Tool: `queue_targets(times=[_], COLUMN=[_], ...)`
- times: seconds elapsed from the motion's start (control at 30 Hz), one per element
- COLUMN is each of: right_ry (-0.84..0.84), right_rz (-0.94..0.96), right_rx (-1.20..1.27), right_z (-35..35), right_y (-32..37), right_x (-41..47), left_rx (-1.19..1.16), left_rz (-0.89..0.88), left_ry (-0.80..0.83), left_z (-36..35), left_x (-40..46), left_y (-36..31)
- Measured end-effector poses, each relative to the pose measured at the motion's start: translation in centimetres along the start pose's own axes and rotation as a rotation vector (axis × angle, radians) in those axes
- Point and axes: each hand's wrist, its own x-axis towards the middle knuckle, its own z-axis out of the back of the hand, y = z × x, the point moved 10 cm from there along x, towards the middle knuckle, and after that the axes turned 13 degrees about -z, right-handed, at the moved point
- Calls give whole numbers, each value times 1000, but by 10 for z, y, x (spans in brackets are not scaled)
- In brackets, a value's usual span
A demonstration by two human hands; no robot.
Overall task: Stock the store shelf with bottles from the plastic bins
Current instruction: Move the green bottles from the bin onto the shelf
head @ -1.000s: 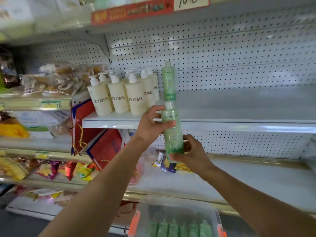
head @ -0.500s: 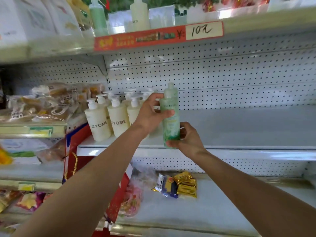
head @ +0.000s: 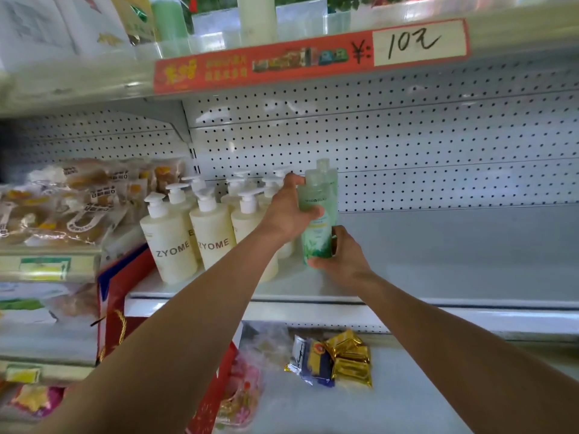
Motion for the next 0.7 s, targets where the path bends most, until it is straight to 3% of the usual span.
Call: queue_targets(times=[0.7], right_ry=[-8], right_rz=[-56], right_rx=[-133], right_z=[-3], right_y=[7], right_x=[20], left_rx=[217], left_rz=[53], left_ry=[50], left_z=[-9], left_x=[17], left_y=[8])
